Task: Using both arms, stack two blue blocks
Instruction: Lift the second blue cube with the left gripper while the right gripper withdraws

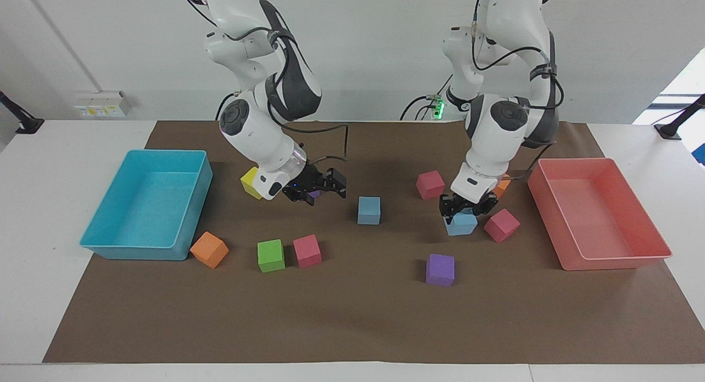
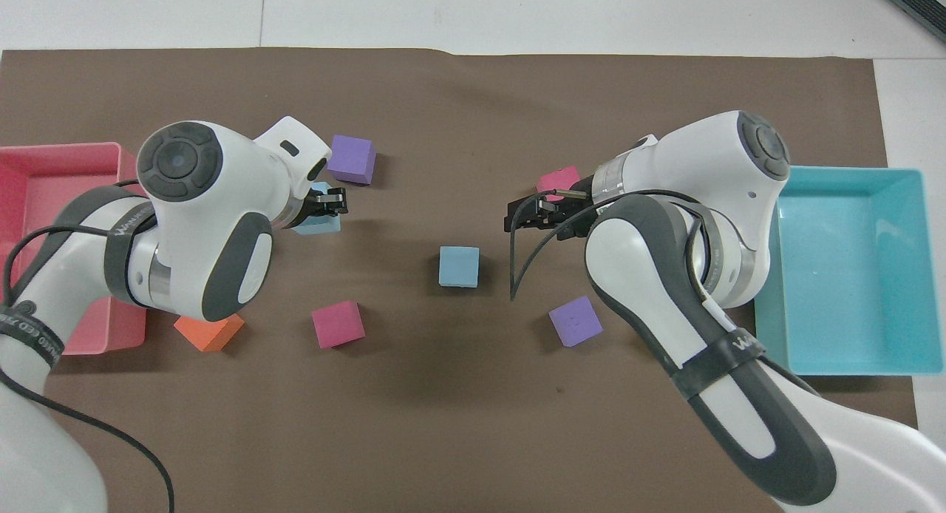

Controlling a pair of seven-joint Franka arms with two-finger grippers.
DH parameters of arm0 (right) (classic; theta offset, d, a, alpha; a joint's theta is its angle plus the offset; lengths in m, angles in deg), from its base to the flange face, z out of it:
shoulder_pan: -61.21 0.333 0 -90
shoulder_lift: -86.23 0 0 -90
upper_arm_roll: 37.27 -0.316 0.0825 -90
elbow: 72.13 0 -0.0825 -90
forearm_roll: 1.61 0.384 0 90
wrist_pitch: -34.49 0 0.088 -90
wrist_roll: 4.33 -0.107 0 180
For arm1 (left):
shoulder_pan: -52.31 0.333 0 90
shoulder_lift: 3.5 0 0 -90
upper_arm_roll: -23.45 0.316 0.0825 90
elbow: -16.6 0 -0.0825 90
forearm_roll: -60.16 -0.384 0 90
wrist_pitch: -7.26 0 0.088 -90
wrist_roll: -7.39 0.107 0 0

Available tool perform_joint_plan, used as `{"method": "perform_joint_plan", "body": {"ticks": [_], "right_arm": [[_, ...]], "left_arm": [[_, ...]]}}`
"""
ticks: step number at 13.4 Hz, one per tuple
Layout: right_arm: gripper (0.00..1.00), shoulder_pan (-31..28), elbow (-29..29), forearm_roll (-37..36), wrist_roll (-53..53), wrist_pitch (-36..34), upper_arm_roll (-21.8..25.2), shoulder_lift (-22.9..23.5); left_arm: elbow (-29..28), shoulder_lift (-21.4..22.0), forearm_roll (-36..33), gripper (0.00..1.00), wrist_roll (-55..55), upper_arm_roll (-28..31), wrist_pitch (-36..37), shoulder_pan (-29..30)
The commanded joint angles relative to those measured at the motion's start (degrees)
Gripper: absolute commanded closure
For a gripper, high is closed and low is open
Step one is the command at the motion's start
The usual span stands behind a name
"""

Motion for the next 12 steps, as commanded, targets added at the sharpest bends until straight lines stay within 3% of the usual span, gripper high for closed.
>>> {"method": "perform_joint_plan", "body": {"ticks": [1,5,7,10,11,12], "right_arm": [[0.00,-1.6,-3.2,7.3,6.7,1.8,-0.3,0.3],[0.00,-3.4,-7.6,18.0,15.8,3.4,-0.3,1.0],[0.30,-3.4,-9.0,23.5,20.0,3.7,-0.3,1.9],[0.86,-3.4,-9.7,26.0,20.0,4.6,-0.4,2.3],[1.00,-3.0,-10.1,28.2,19.8,4.7,-0.3,2.5],[1.00,-3.0,-10.8,30.0,19.5,4.7,-0.3,2.3]], "left_arm": [[1.5,-0.4,-2.1,0.50,-4.4,0.8,1.4,-4.3],[2.7,-0.6,-1.7,0.50,-6.9,0.5,1.5,-7.6],[4.0,-1.1,-1.5,0.50,-7.6,0.5,2.6,-9.6],[6.2,-3.2,-1.6,0.50,-10.3,0.5,2.6,-12.4],[6.2,-3.2,-1.5,0.50,-10.3,0.5,2.5,-13.4],[6.2,-3.2,-1.5,0.50,-10.6,0.4,2.6,-13.7]]}}
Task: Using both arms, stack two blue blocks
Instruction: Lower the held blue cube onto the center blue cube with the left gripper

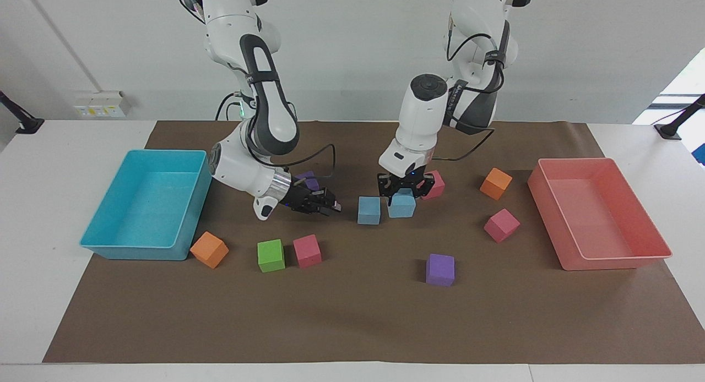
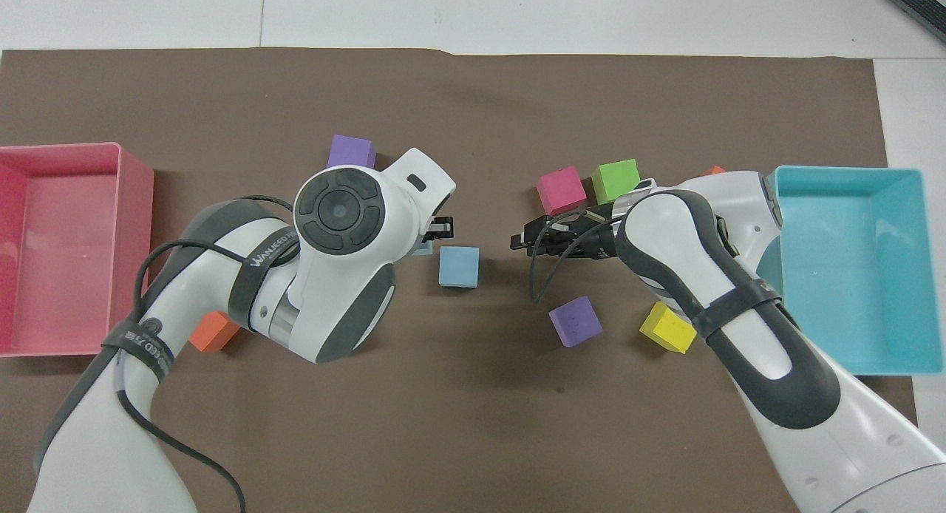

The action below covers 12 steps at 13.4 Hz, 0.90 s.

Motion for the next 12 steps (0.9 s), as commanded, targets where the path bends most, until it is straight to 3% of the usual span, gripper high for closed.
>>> {"method": "perform_joint_plan", "body": {"ticks": [1,7,12], "right_arm": [[1.00,-0.6,-1.7,4.6,1.2,0.7,-0.4,0.1],[1.00,-0.9,-1.5,12.0,1.9,-2.1,-0.4,3.6],[1.00,-1.3,-1.5,12.5,2.1,-2.3,-0.4,3.7]], "left_arm": [[1.9,-1.1,-0.6,0.50,-1.4,0.8,1.5,-1.8],[1.9,-2.9,0.2,0.50,-1.4,0.8,0.6,-4.5],[2.3,-4.9,0.9,0.50,-3.1,0.8,-0.9,-6.5]]}}
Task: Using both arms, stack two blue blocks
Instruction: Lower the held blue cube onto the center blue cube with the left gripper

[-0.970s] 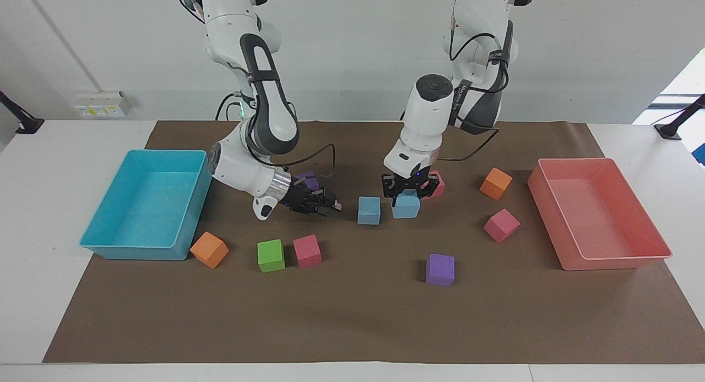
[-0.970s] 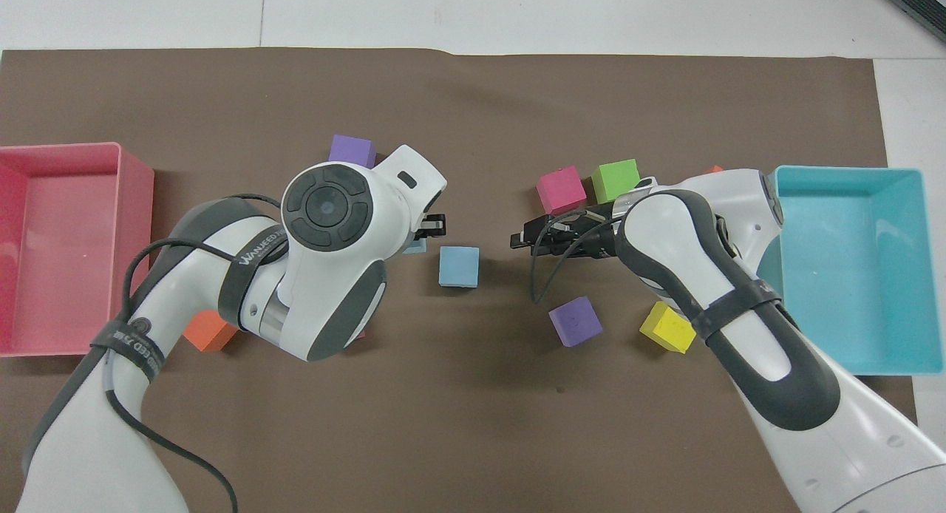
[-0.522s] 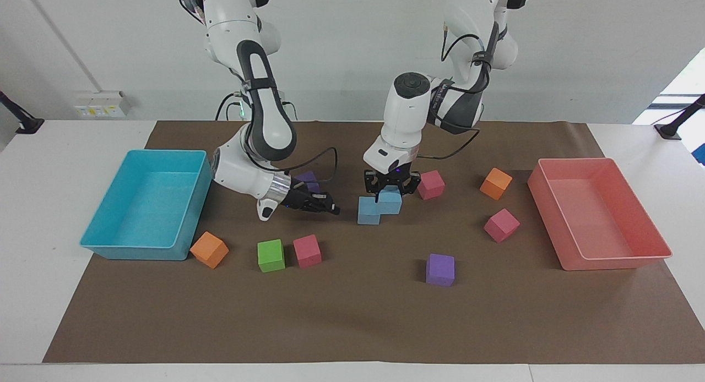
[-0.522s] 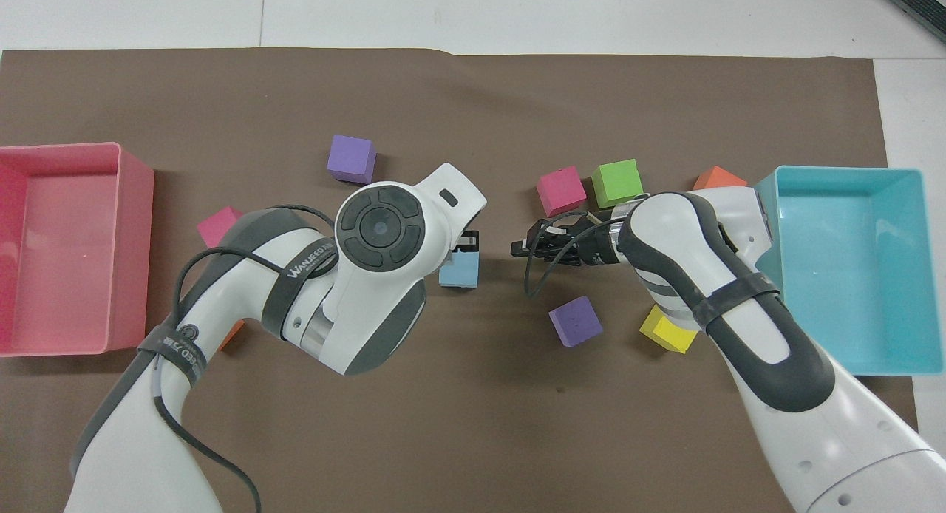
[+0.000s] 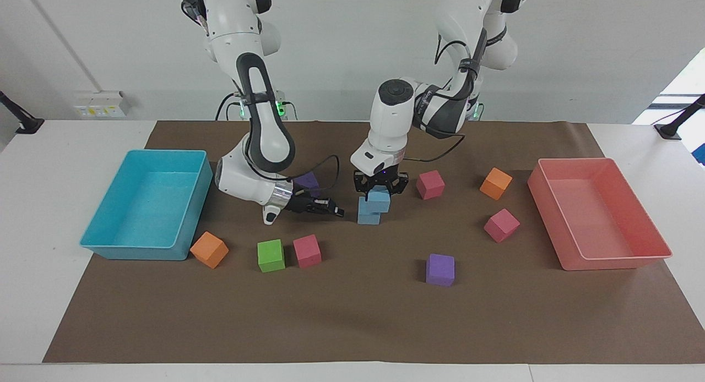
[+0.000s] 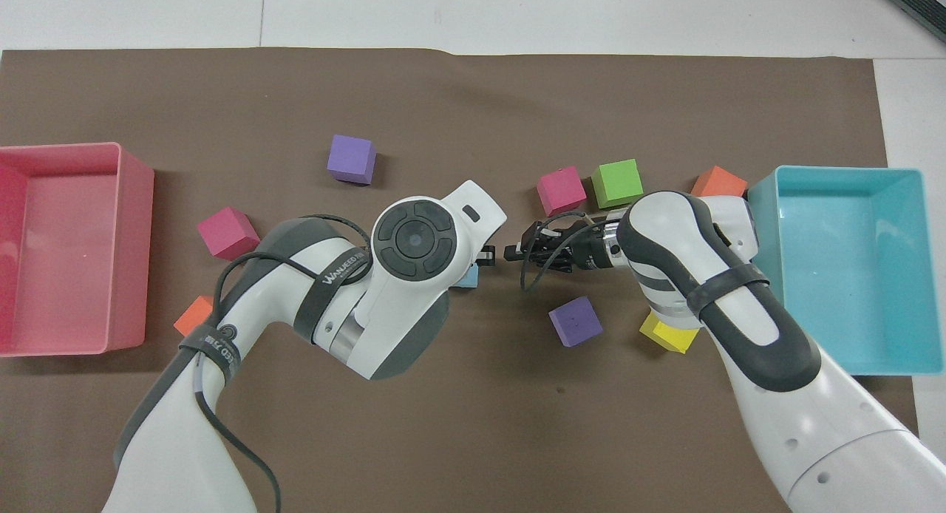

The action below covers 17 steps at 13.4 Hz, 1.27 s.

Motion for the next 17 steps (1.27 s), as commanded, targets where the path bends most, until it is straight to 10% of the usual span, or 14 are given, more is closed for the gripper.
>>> {"method": "perform_joint_plan", "body": {"ticks": [1,17], "right_arm": [[1.00,-1.2,-0.2,1.7,2.1,-1.1,-0.4,0.0],[1.00,-1.0,-0.2,1.7,2.1,-0.5,-0.4,-0.1]], "left_arm": [[1.7,-1.5,0.5,0.50,-1.4,1.1,-0.6,-1.8],[2.4,-3.0,-0.7,0.45,-3.1,1.3,-0.1,-2.1]]}}
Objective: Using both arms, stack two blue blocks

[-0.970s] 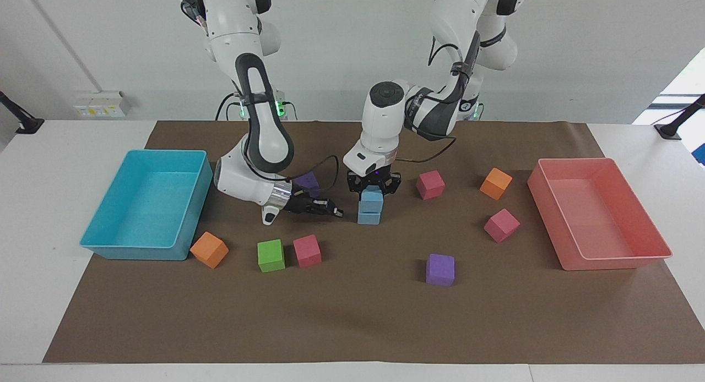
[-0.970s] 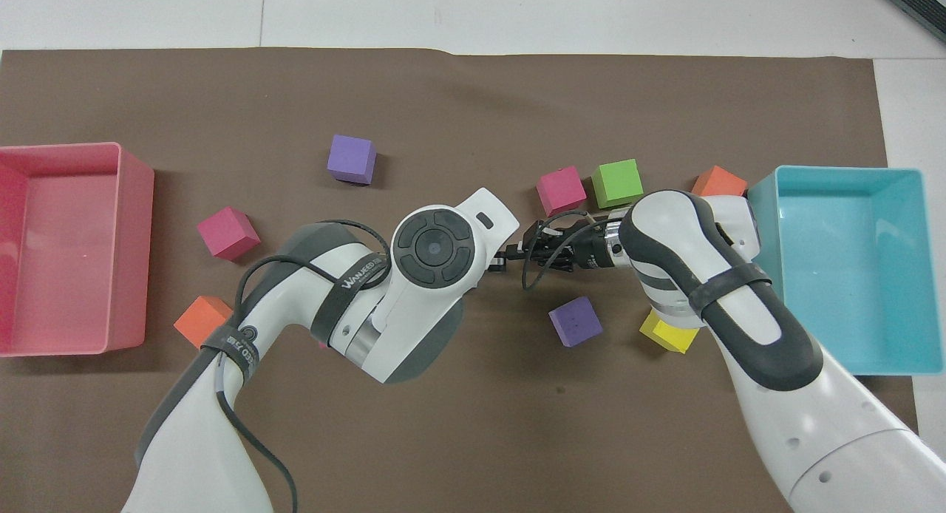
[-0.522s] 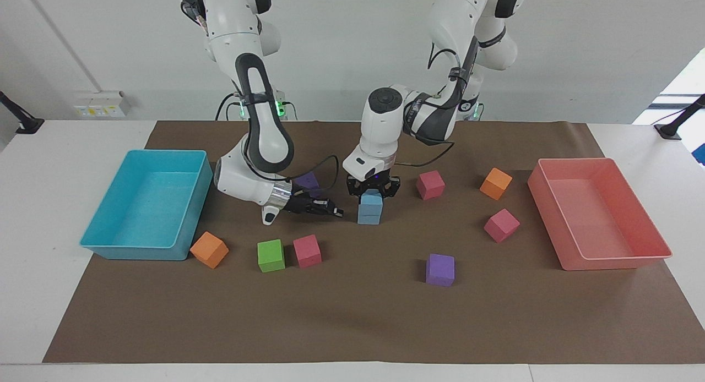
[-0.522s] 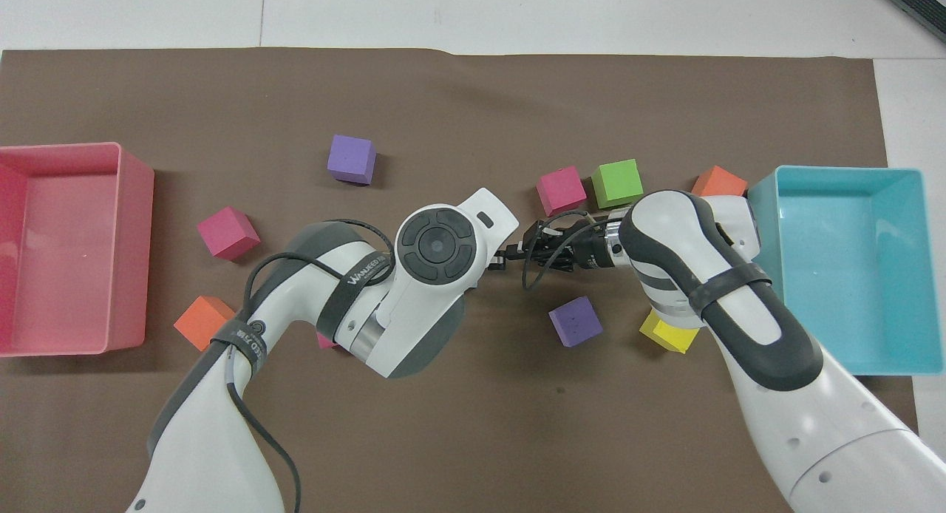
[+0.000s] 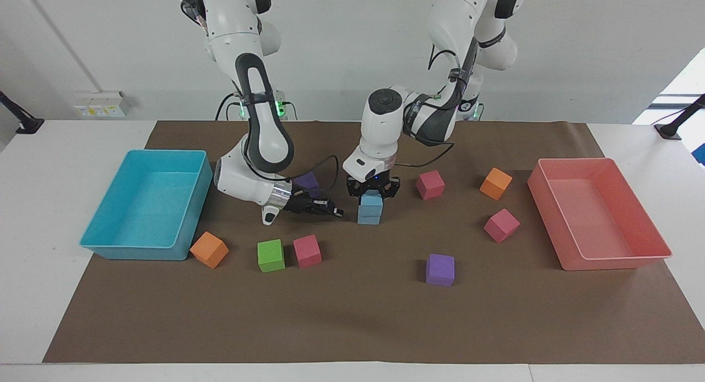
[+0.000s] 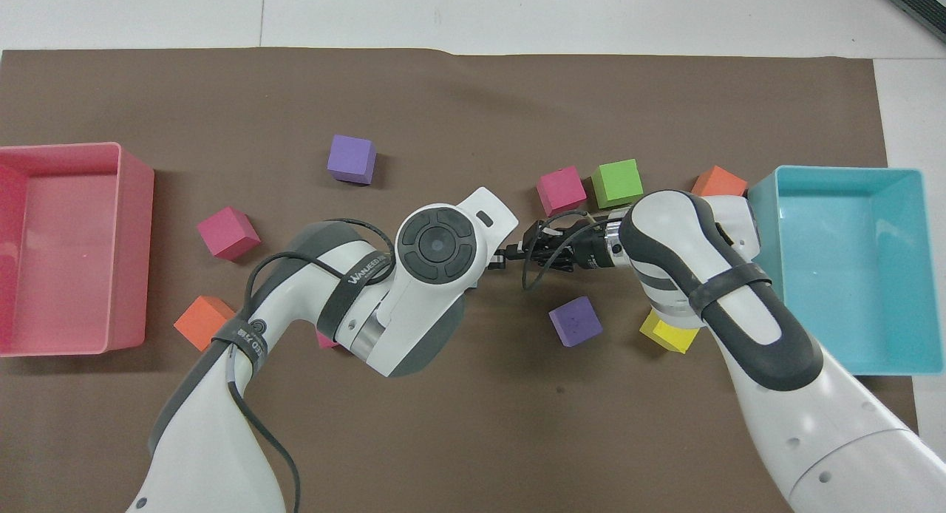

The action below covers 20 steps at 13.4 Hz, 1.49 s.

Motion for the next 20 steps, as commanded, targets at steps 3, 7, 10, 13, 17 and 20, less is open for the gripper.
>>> {"method": "perform_joint_plan", "body": {"ticks": [3,7,10,13,17,20], "right_arm": [[1.00,-0.9,-0.3,1.7,2.1,-0.4,-0.4,-0.1],[1.00,-0.9,-0.2,1.7,2.1,-0.4,-0.4,-0.1],[1.00,-0.8,-0.2,1.7,2.1,-0.4,-0.4,-0.1],[1.00,-0.8,-0.3,1.7,2.1,-0.3,-0.4,-0.1],[1.00,-0.7,-0.2,1.7,2.1,-0.3,-0.4,-0.1],[1.00,-0.7,-0.2,1.7,2.1,-0.3,-0.4,-0.1]], "left_arm": [[1.6,-0.6,-0.8,0.44,-2.6,1.1,1.2,-1.7],[1.0,-0.4,-0.8,0.44,-2.6,1.0,1.2,-1.7],[0.9,-0.2,-1.2,0.44,-2.6,1.1,1.8,-2.0],[0.9,-0.2,-1.2,0.44,-3.3,1.1,2.4,-2.1],[0.9,-0.2,-1.3,0.44,-3.6,1.1,2.5,-2.1],[0.9,-0.2,-1.3,0.44,-3.6,1.1,2.3,-2.0]]}}
